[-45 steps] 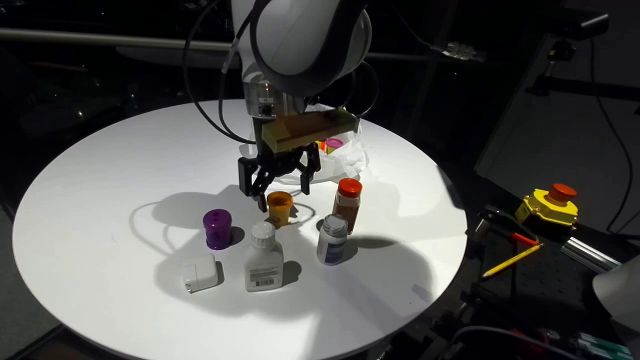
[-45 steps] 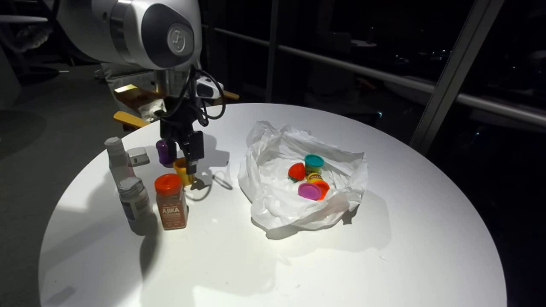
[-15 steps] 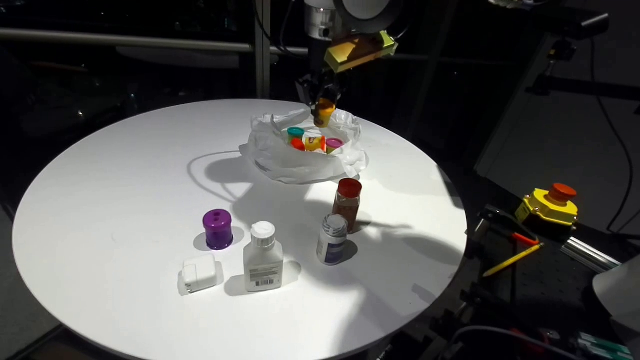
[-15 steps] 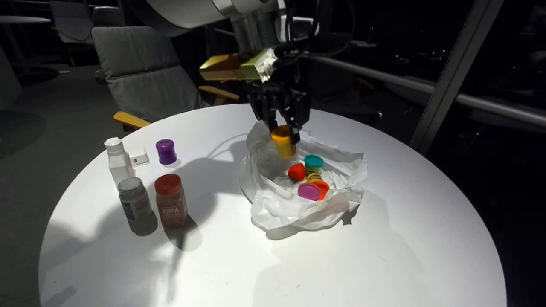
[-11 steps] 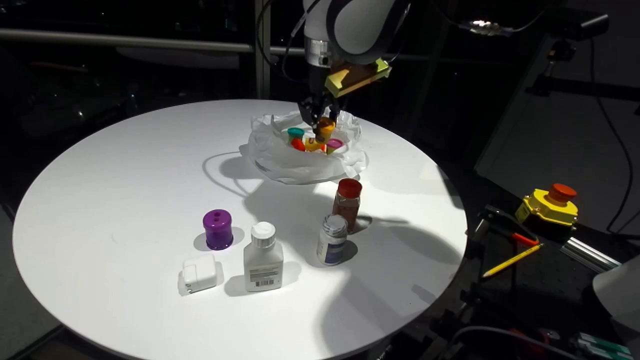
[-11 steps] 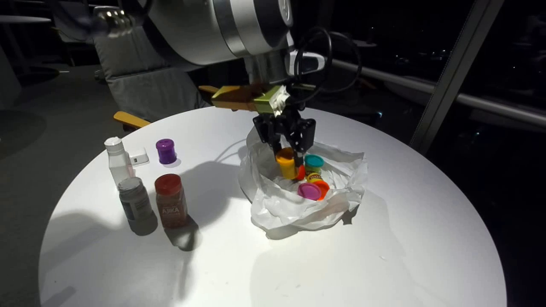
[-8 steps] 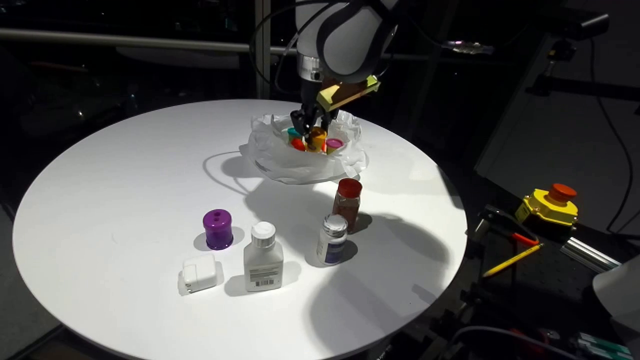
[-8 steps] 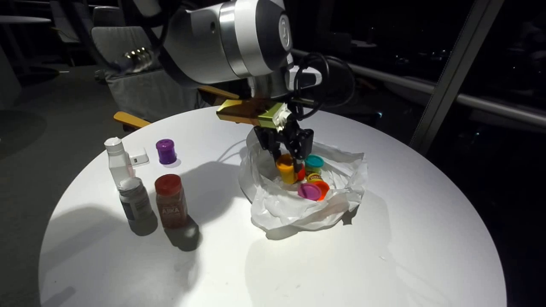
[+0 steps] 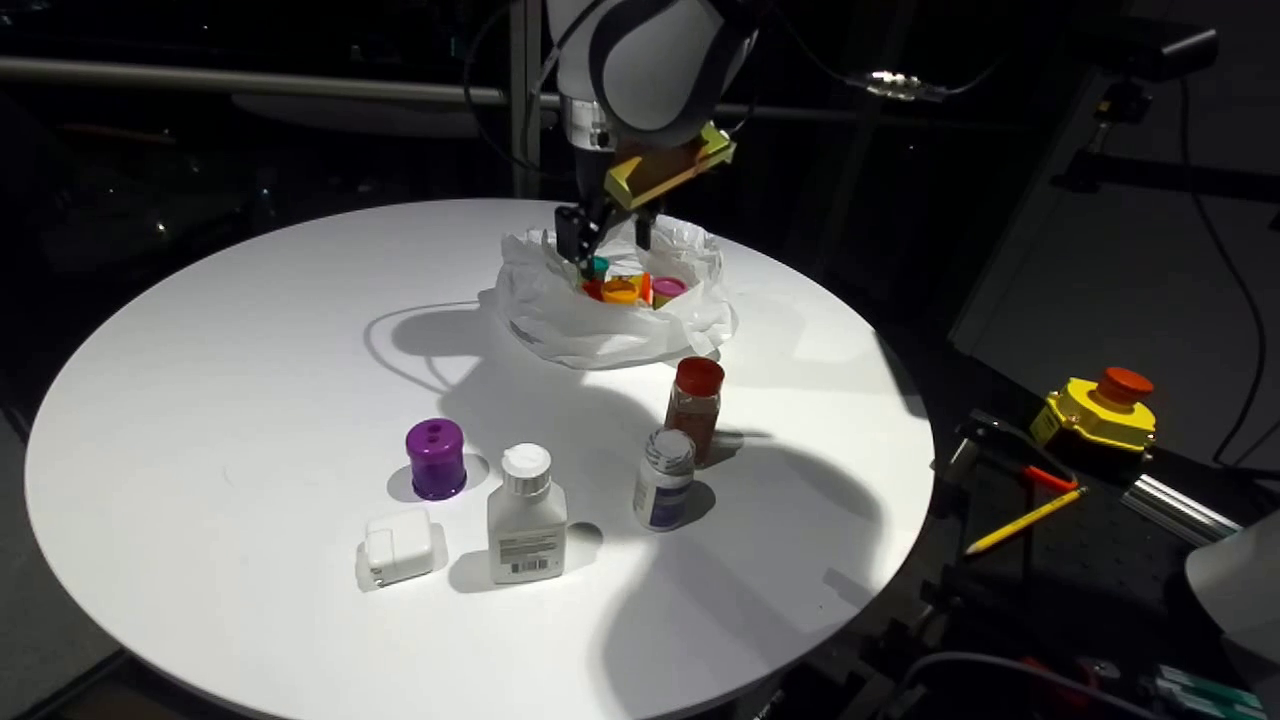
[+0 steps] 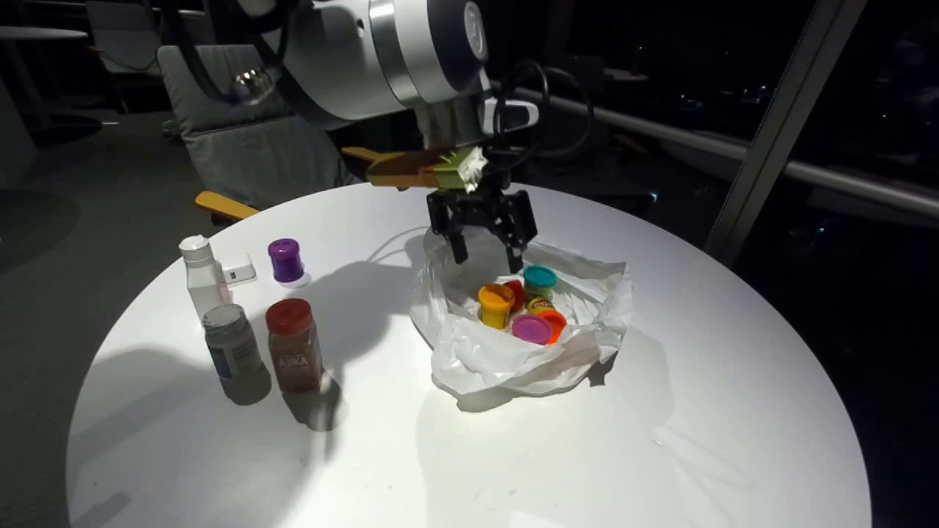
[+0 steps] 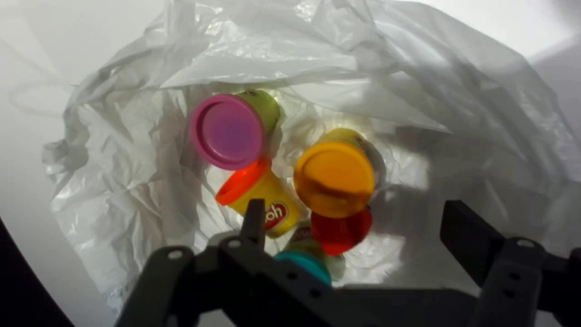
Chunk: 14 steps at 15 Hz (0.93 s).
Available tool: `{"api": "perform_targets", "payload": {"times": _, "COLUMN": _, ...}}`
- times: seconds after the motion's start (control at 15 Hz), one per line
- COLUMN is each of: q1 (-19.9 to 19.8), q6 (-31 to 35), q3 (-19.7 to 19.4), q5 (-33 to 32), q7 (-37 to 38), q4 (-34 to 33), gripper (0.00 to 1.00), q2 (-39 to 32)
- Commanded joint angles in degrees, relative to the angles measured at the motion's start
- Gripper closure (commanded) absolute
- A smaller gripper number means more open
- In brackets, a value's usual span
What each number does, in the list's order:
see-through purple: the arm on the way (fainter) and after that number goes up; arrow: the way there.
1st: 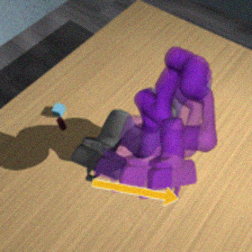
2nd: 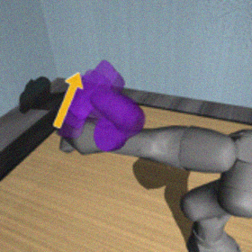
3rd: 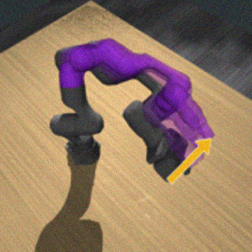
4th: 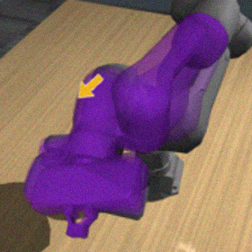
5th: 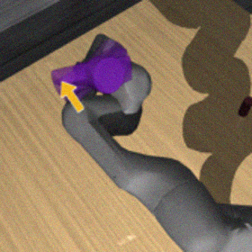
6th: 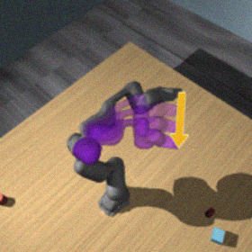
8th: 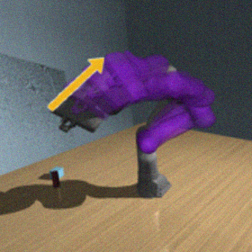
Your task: Pick up all the objects surrounding the white plate and arrange them on the plate
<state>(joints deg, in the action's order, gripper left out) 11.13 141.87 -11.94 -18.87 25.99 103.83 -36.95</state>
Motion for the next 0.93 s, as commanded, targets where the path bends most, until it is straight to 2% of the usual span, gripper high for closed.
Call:
{"api": "perform_targets", "payload": {"times": 0.0, "q1": 5.05, "q6": -6.51, "q3": 1.21, "q5": -1.76, "q7": 0.9, "q4": -0.57, "gripper": 0.0, "q2": 6.07}}
{"api": "perform_targets", "payload": {"times": 0.2, "q1": 7.36, "q6": -8.41, "q3": 6.01, "q5": -1.12, "q7": -0.62, "q4": -1.76, "gripper": 0.0, "q2": 8.63}}
{"api": "perform_targets", "payload": {"times": 0.53, "q1": 6.83, "q6": -8.7, "q3": 14.11, "q5": 4.07, "q7": -5.64, "q4": -4.94, "gripper": 0.0, "q2": 3.28}}
{"api": "perform_targets", "payload": {"times": 0.87, "q1": 6.98, "q6": -6.47, "q3": 17.28, "q5": 7.91, "q7": -10.21, "q4": -7.32, "gripper": 0.0, "q2": -2.47}}
